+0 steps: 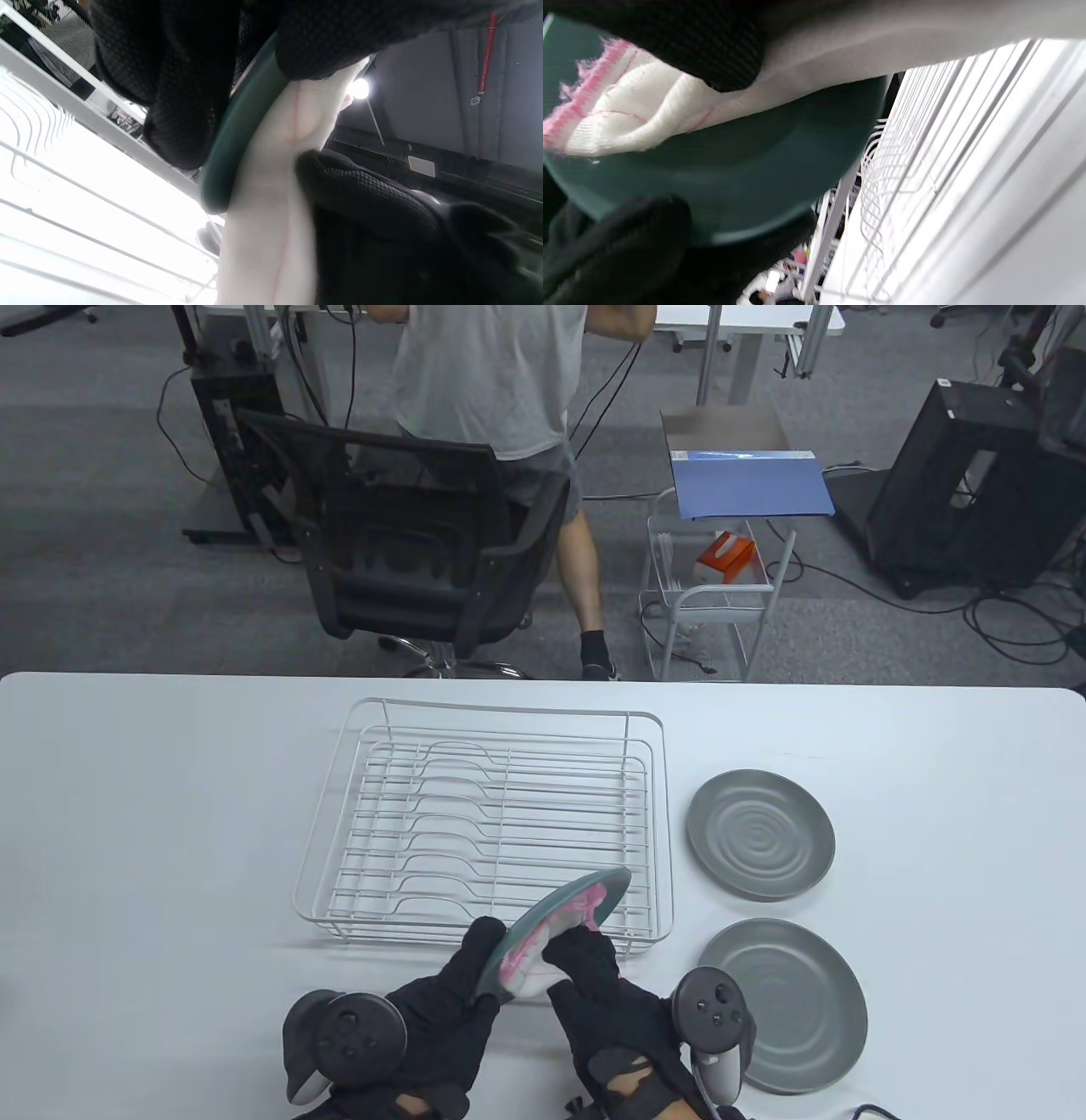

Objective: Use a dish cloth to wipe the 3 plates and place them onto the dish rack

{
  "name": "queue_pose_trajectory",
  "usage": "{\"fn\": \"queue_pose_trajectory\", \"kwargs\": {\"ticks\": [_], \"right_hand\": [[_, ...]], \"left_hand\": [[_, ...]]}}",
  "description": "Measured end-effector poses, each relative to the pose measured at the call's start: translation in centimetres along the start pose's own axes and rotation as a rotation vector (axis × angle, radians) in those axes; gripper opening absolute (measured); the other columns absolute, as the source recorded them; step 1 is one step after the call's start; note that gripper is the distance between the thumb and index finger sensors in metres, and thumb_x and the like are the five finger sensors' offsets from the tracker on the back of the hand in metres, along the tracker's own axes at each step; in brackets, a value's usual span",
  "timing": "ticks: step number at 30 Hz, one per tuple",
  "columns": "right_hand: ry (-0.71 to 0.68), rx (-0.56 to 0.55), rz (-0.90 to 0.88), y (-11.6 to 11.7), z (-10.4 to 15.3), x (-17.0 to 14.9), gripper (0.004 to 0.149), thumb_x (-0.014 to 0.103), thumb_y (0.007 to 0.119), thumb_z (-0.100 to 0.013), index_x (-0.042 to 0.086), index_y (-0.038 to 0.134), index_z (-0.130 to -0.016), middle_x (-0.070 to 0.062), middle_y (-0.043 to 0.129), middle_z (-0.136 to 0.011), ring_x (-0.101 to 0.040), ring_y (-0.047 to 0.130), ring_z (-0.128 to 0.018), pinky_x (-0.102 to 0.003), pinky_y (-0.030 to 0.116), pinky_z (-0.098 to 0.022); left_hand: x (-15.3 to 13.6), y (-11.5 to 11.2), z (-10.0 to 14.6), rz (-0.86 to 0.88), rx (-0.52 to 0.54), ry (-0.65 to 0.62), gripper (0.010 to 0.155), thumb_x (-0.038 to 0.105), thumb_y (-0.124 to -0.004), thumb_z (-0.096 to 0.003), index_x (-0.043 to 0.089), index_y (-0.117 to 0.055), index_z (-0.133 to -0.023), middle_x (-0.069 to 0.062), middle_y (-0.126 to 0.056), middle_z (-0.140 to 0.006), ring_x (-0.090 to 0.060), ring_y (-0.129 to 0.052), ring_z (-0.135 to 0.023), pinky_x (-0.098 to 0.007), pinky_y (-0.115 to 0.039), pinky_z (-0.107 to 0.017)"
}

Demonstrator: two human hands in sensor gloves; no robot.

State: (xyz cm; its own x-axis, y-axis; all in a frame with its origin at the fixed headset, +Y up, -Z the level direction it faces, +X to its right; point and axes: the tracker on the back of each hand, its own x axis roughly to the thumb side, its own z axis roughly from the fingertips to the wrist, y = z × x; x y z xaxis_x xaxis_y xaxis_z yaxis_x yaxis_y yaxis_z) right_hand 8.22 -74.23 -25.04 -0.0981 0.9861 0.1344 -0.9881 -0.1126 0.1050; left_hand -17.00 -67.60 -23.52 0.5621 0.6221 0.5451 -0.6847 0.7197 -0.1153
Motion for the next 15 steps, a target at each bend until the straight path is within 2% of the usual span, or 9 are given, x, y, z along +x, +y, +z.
{"fn": "queue_pose_trajectory", "kwargs": {"ticks": [4,7,11,15], "right_hand": [[0.043,-0.075,-0.152,-0.9,0.3,0.0,0.051,0.035,0.078,-0.048,0.010,0.069,-0.092,-0.015,0.048,-0.096,-0.037,0.032,-0.085,-0.059,0.044,-0.062],[0.023,-0.142,-0.271,-1.4,0.5,0.3,0.052,0.035,0.078,-0.048,0.010,0.068,-0.092,-0.015,0.046,-0.096,-0.037,0.031,-0.085,-0.059,0.044,-0.061],[-0.061,-0.162,-0.258,-2.1,0.6,1.3,0.053,0.037,0.078,-0.048,0.011,0.068,-0.092,-0.015,0.046,-0.095,-0.038,0.033,-0.086,-0.059,0.044,-0.061],[-0.168,-0.138,-0.234,-1.6,0.9,2.5,0.052,0.037,0.078,-0.048,0.014,0.067,-0.093,-0.012,0.044,-0.097,-0.039,0.032,-0.087,-0.060,0.043,-0.062]], "left_hand": [[-0.4,-0.5,-0.3,0.007,-0.077,-0.017,0.072,0.026,-0.077,-0.0539,0.027,-0.030,-0.109,-0.012,-0.068,-0.112,-0.039,-0.109,-0.066,-0.055,-0.078,-0.061],[-0.5,-1.0,-0.4,0.033,-0.101,-0.003,0.072,0.026,-0.076,-0.0542,0.026,-0.030,-0.109,-0.012,-0.068,-0.111,-0.038,-0.109,-0.065,-0.055,-0.079,-0.061],[-0.3,-2.0,-0.6,0.029,-0.160,0.003,0.074,0.026,-0.077,-0.0543,0.025,-0.027,-0.109,-0.013,-0.066,-0.111,-0.037,-0.110,-0.065,-0.054,-0.079,-0.061],[0.1,-2.1,-0.5,-0.023,-0.170,-0.018,0.076,0.026,-0.077,-0.0545,0.025,-0.023,-0.109,-0.012,-0.064,-0.113,-0.035,-0.110,-0.066,-0.052,-0.080,-0.061]]}}
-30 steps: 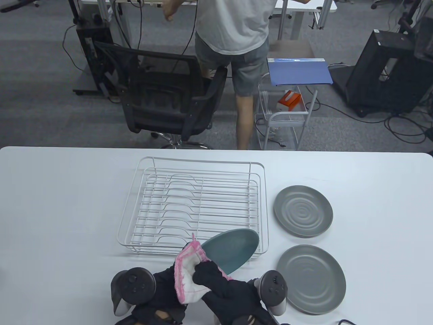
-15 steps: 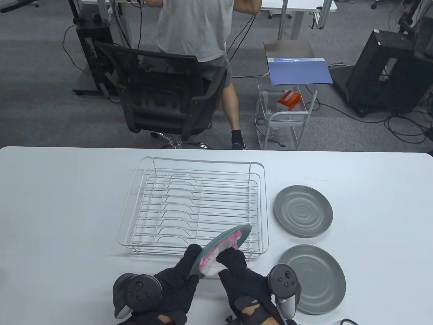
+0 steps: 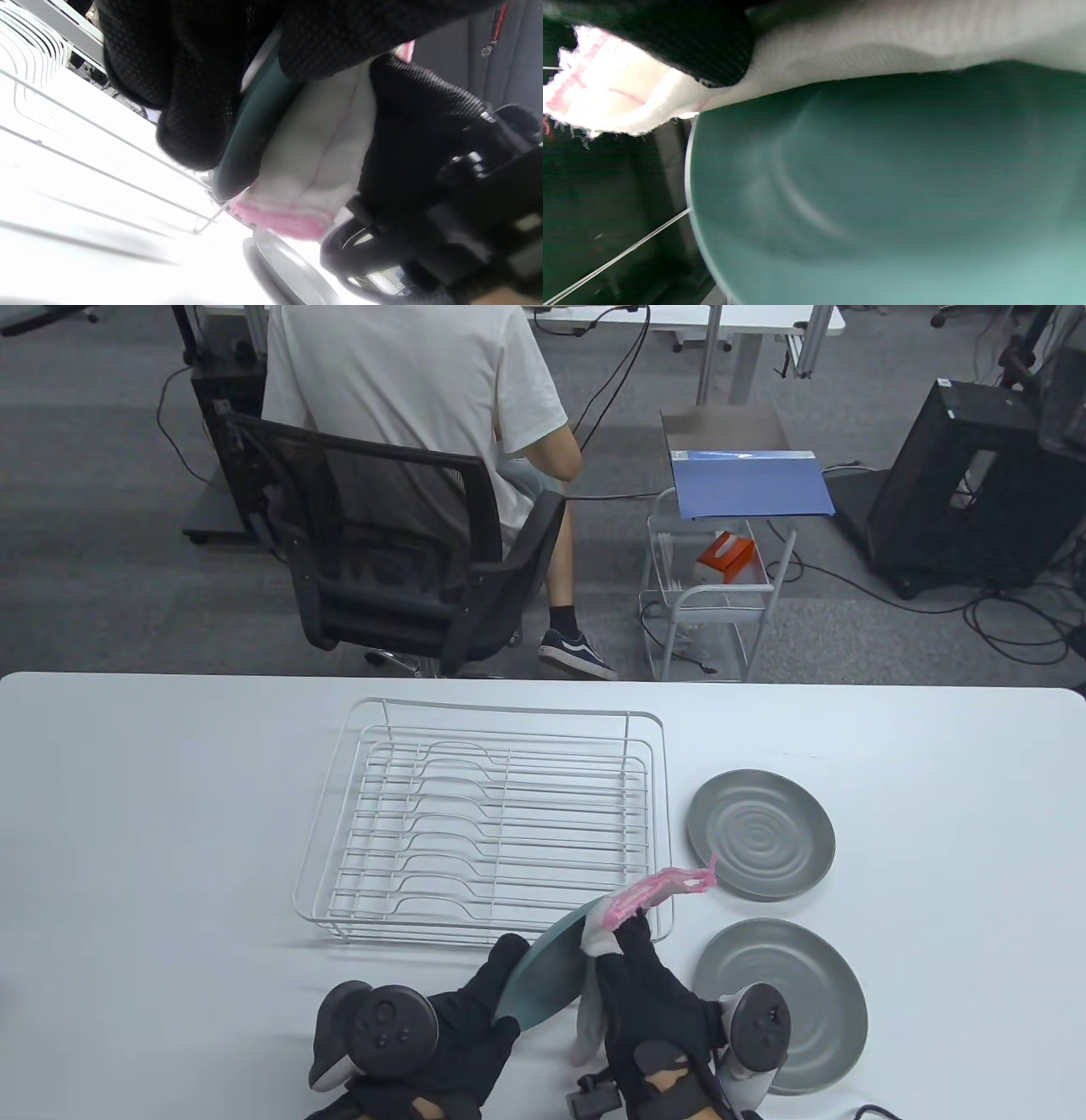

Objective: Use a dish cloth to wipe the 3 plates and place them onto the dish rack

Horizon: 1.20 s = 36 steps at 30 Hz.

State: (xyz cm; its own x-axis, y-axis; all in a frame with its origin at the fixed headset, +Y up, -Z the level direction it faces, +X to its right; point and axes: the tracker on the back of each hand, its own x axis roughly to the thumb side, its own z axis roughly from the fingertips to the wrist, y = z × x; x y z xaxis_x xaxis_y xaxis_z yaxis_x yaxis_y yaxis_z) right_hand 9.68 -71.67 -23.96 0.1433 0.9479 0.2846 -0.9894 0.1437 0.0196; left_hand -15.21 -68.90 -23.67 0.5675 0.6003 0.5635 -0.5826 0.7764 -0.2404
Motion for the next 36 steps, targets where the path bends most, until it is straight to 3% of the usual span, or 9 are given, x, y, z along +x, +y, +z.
{"fn": "queue_pose_trajectory", "kwargs": {"ticks": [7,12,15,20,24,33,36], "right_hand": [[-0.190,0.198,0.029,2.9,0.9,1.5,0.051,0.038,0.079,-0.047,0.016,0.068,-0.092,-0.008,0.045,-0.099,-0.035,0.031,-0.089,-0.060,0.041,-0.063],[-0.261,0.395,0.102,4.7,1.2,1.8,0.051,0.038,0.079,-0.047,0.019,0.069,-0.093,-0.004,0.046,-0.101,-0.030,0.030,-0.090,-0.059,0.038,-0.064],[-0.192,0.478,0.108,5.0,1.1,1.0,0.050,0.039,0.078,-0.049,0.020,0.068,-0.094,-0.002,0.045,-0.101,-0.026,0.028,-0.091,-0.058,0.036,-0.065],[-0.010,0.557,-0.061,5.5,0.9,-0.6,0.050,0.039,0.076,-0.050,0.020,0.068,-0.095,-0.002,0.046,-0.101,-0.026,0.029,-0.091,-0.057,0.035,-0.065],[0.081,0.545,-0.151,5.2,0.8,-0.9,0.051,0.039,0.076,-0.050,0.018,0.069,-0.096,-0.003,0.051,-0.100,-0.026,0.033,-0.091,-0.057,0.037,-0.065],[0.125,0.449,0.115,3.8,0.4,-1.3,0.051,0.039,0.076,-0.050,0.016,0.069,-0.096,-0.005,0.052,-0.100,-0.025,0.034,-0.091,-0.058,0.033,-0.064],[0.159,0.391,0.161,3.3,0.3,-1.4,0.051,0.039,0.076,-0.050,0.017,0.069,-0.095,-0.005,0.051,-0.100,-0.025,0.033,-0.090,-0.059,0.025,-0.062]], "left_hand": [[0.2,-0.2,0.1,-0.003,0.021,-0.008,0.077,0.028,-0.075,-0.0559,0.027,-0.019,-0.109,-0.010,-0.060,-0.115,-0.033,-0.109,-0.070,-0.051,-0.079,-0.063],[0.6,0.6,0.5,0.011,0.142,-0.032,0.076,0.027,-0.075,-0.0551,0.028,-0.022,-0.109,-0.009,-0.062,-0.114,-0.034,-0.110,-0.069,-0.051,-0.079,-0.062],[0.6,1.3,0.9,0.033,0.183,-0.038,0.075,0.027,-0.075,-0.0555,0.029,-0.022,-0.109,-0.008,-0.061,-0.115,-0.034,-0.109,-0.068,-0.052,-0.079,-0.062],[0.5,2.5,1.4,0.062,0.243,-0.062,0.075,0.025,-0.077,-0.0549,0.035,-0.026,-0.109,-0.005,-0.061,-0.116,-0.037,-0.108,-0.071,-0.054,-0.077,-0.064],[0.8,3.1,1.7,0.055,0.278,-0.099,0.074,0.025,-0.076,-0.0553,0.035,-0.027,-0.109,-0.004,-0.062,-0.116,-0.037,-0.108,-0.072,-0.054,-0.077,-0.065],[1.0,3.2,1.9,0.021,0.296,-0.092,0.070,0.025,-0.075,-0.0556,0.032,-0.031,-0.110,-0.008,-0.065,-0.114,-0.040,-0.108,-0.070,-0.055,-0.077,-0.064],[1.0,3.1,1.8,0.020,0.287,-0.089,0.070,0.026,-0.076,-0.0555,0.029,-0.032,-0.110,-0.011,-0.066,-0.113,-0.041,-0.109,-0.067,-0.055,-0.078,-0.062]]}}
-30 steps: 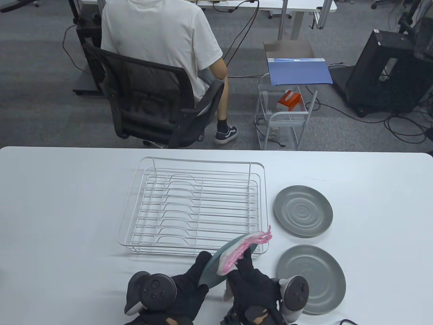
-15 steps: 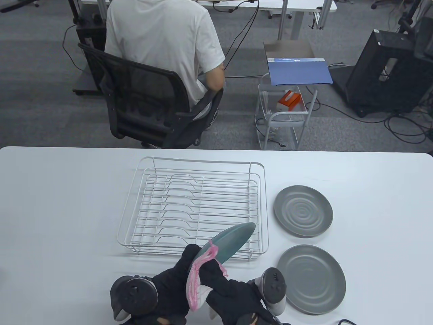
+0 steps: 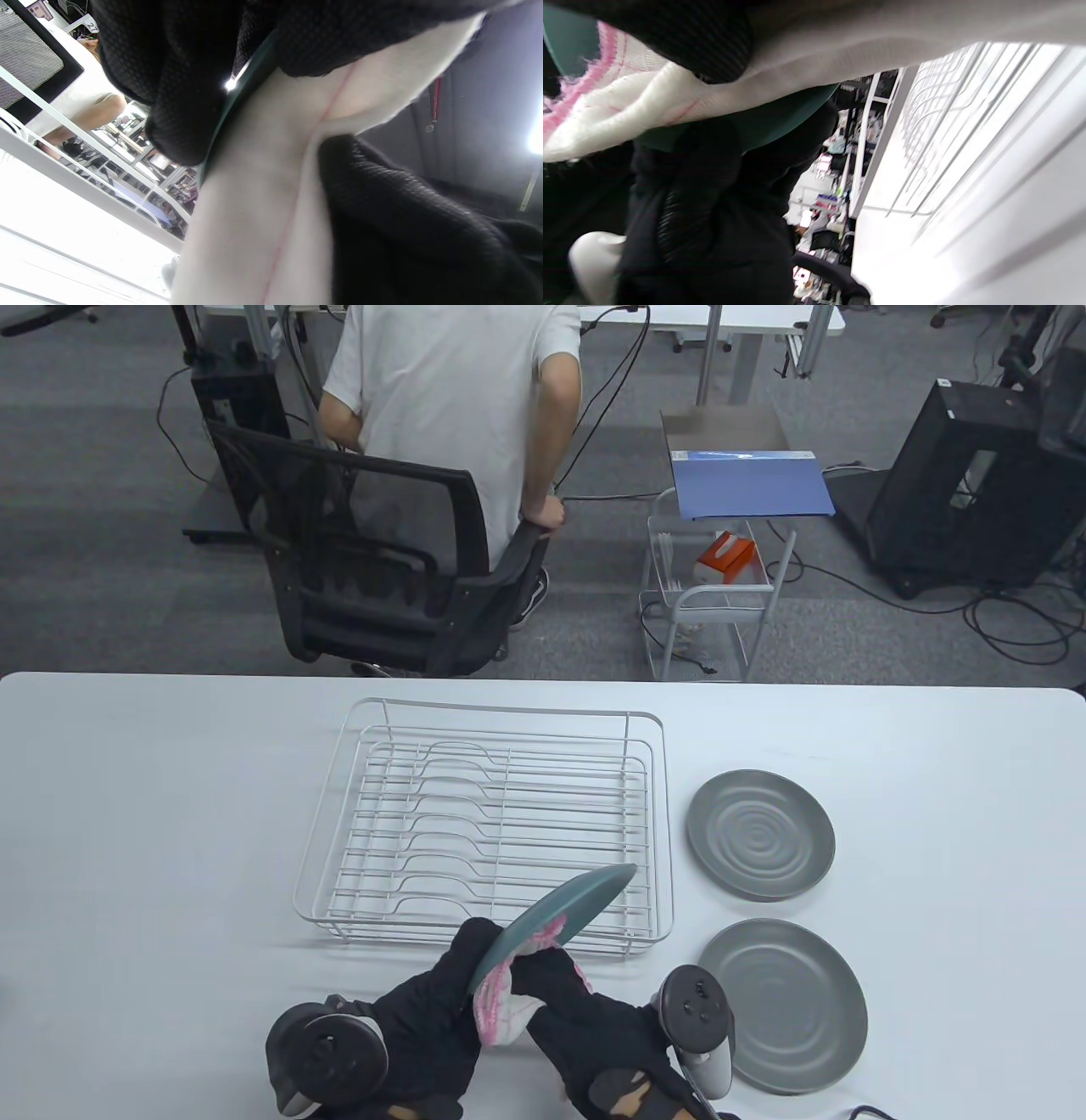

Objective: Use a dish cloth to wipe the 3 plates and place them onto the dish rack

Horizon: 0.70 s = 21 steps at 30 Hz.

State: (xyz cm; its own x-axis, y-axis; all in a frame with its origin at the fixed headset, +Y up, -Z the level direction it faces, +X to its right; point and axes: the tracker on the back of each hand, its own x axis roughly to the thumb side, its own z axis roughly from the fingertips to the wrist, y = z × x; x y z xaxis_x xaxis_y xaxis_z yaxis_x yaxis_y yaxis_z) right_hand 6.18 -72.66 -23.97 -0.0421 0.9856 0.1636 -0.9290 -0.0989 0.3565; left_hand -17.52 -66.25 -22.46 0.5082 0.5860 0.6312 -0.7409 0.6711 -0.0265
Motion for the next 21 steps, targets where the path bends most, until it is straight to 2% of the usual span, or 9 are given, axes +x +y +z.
{"fn": "queue_pose_trajectory", "kwargs": {"ticks": [4,9,18,21], "right_hand": [[0.055,-0.070,-0.038,-0.9,0.1,-0.6,0.051,0.038,0.076,-0.050,0.016,0.069,-0.095,-0.005,0.050,-0.099,-0.026,0.031,-0.089,-0.059,0.024,-0.061],[0.051,-0.162,-0.028,-1.7,0.2,-0.9,0.051,0.038,0.077,-0.050,0.016,0.069,-0.095,-0.006,0.050,-0.098,-0.027,0.030,-0.088,-0.059,0.025,-0.061],[-0.018,-0.354,0.032,-3.9,0.6,-0.4,0.051,0.038,0.077,-0.049,0.016,0.069,-0.094,-0.005,0.048,-0.098,-0.028,0.028,-0.087,-0.059,0.028,-0.061],[-0.051,-0.381,-0.057,-4.6,0.6,-0.4,0.051,0.038,0.078,-0.049,0.016,0.069,-0.094,-0.005,0.048,-0.097,-0.028,0.027,-0.087,-0.059,0.028,-0.061]], "left_hand": [[0.3,-0.1,-0.1,-0.029,-0.011,-0.001,0.070,0.026,-0.077,-0.0549,0.028,-0.034,-0.110,-0.014,-0.067,-0.111,-0.041,-0.110,-0.065,-0.056,-0.079,-0.061],[0.1,-0.4,-0.2,-0.008,-0.039,0.012,0.070,0.027,-0.077,-0.0544,0.024,-0.034,-0.109,-0.018,-0.067,-0.110,-0.041,-0.111,-0.063,-0.055,-0.080,-0.059],[-0.1,-1.4,-0.4,0.046,-0.120,0.037,0.071,0.028,-0.078,-0.0538,0.018,-0.034,-0.109,-0.023,-0.069,-0.107,-0.039,-0.114,-0.057,-0.054,-0.083,-0.056],[-0.1,-2.0,-0.6,0.038,-0.162,0.042,0.072,0.028,-0.078,-0.0536,0.016,-0.033,-0.108,-0.023,-0.069,-0.106,-0.037,-0.115,-0.056,-0.053,-0.084,-0.055]]}}
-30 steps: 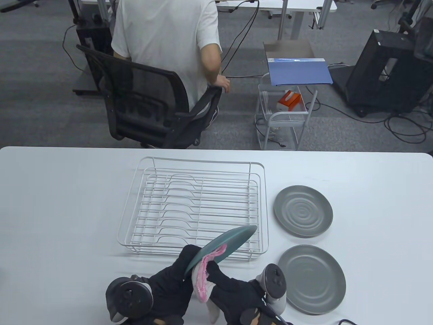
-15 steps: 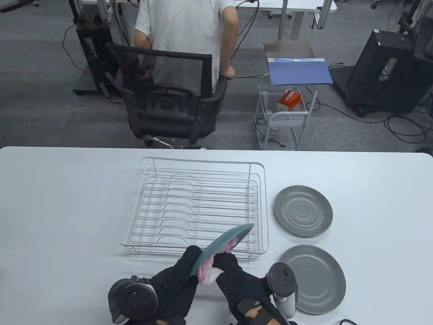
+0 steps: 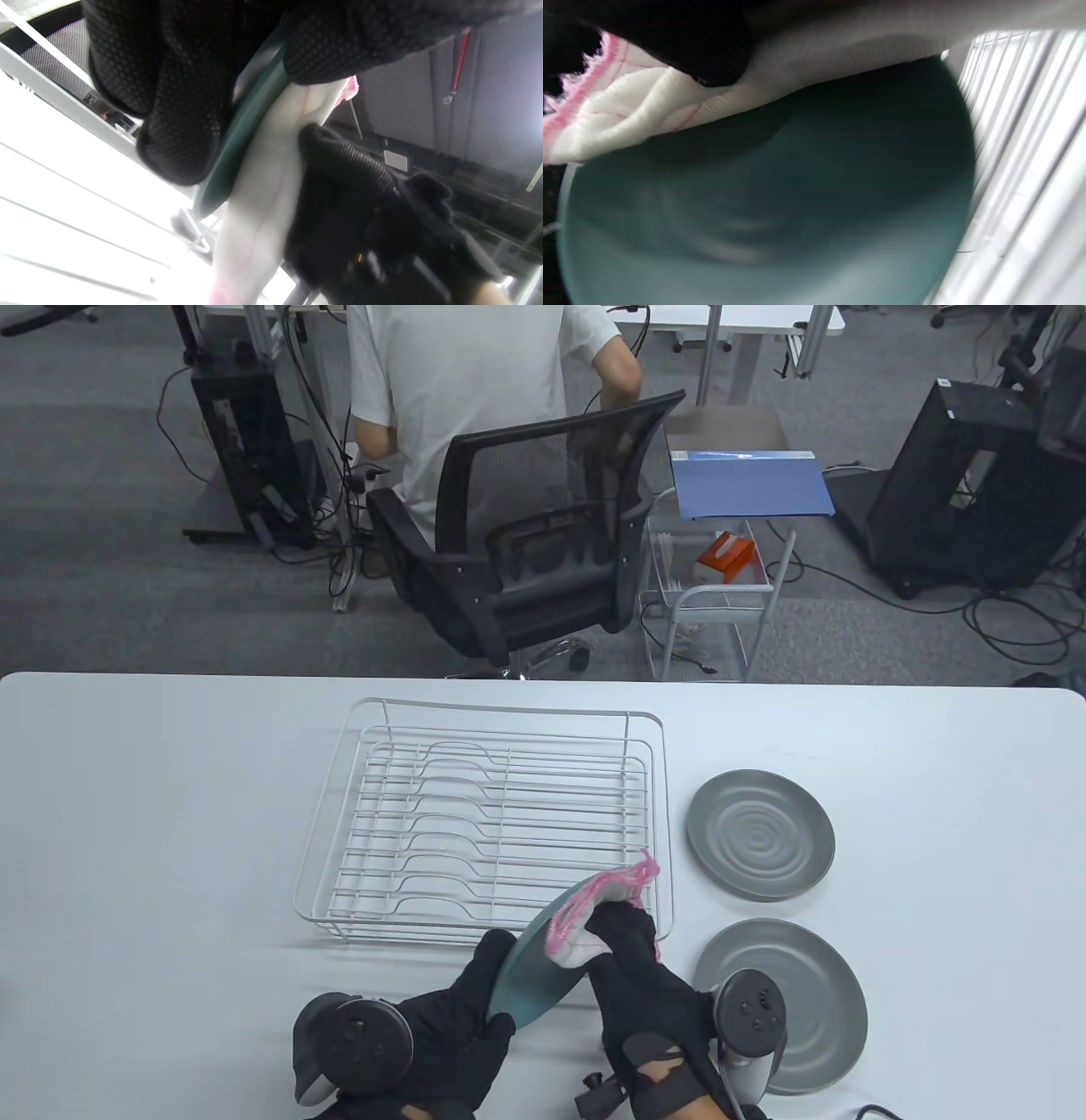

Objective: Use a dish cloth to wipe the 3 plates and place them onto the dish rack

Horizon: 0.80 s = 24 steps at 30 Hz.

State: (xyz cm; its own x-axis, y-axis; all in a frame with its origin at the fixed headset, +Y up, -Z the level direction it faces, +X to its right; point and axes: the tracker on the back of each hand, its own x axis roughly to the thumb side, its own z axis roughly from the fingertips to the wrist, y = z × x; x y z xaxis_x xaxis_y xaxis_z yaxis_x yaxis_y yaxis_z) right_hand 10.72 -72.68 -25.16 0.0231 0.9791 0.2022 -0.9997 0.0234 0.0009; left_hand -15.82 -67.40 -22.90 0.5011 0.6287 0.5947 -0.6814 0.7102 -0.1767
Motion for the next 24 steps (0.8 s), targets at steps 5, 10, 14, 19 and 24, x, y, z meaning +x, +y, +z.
{"fn": "queue_pose_trajectory", "kwargs": {"ticks": [5,10,14,19,24], "right_hand": [[-0.099,-0.011,-0.042,-0.5,-0.2,0.8,0.051,0.039,0.078,-0.049,0.018,0.069,-0.094,-0.004,0.047,-0.098,-0.027,0.025,-0.088,-0.059,0.028,-0.062],[-0.180,-0.025,-0.186,-1.4,-0.6,1.5,0.051,0.039,0.077,-0.049,0.019,0.069,-0.095,-0.004,0.047,-0.100,-0.030,0.029,-0.090,-0.060,0.030,-0.062],[-0.164,-0.075,-0.287,-2.5,-0.7,1.6,0.051,0.040,0.076,-0.049,0.018,0.070,-0.094,-0.005,0.048,-0.101,-0.035,0.038,-0.091,-0.062,0.035,-0.063],[-0.151,-0.095,-0.355,-2.6,-0.6,1.6,0.050,0.039,0.076,-0.049,0.017,0.070,-0.094,-0.007,0.050,-0.100,-0.038,0.043,-0.091,-0.062,0.039,-0.063],[-0.152,-0.100,-0.354,-2.7,-0.6,1.6,0.050,0.039,0.076,-0.049,0.016,0.070,-0.094,-0.007,0.050,-0.100,-0.038,0.044,-0.091,-0.062,0.039,-0.063]], "left_hand": [[-0.5,-0.4,-0.2,0.050,-0.038,0.026,0.073,0.028,-0.078,-0.0532,0.014,-0.032,-0.108,-0.023,-0.071,-0.106,-0.035,-0.116,-0.054,-0.052,-0.085,-0.055],[-1.8,0.0,0.1,0.093,0.039,0.123,0.068,0.027,-0.078,-0.0528,0.017,-0.040,-0.108,-0.017,-0.078,-0.103,-0.034,-0.116,-0.052,-0.052,-0.085,-0.053],[-2.5,1.2,0.5,-0.012,0.168,0.195,0.059,0.025,-0.079,-0.0520,0.021,-0.053,-0.105,-0.014,-0.086,-0.097,-0.031,-0.117,-0.045,-0.051,-0.087,-0.050],[-3.7,3.2,1.3,-0.007,0.277,0.271,0.053,0.026,-0.081,-0.0521,0.026,-0.063,-0.102,-0.011,-0.092,-0.091,-0.031,-0.117,-0.046,-0.051,-0.087,-0.050],[-5.1,5.9,1.8,-0.102,0.377,0.304,0.049,0.027,-0.082,-0.0519,0.032,-0.069,-0.099,-0.010,-0.094,-0.089,-0.034,-0.116,-0.050,-0.053,-0.085,-0.052]]}}
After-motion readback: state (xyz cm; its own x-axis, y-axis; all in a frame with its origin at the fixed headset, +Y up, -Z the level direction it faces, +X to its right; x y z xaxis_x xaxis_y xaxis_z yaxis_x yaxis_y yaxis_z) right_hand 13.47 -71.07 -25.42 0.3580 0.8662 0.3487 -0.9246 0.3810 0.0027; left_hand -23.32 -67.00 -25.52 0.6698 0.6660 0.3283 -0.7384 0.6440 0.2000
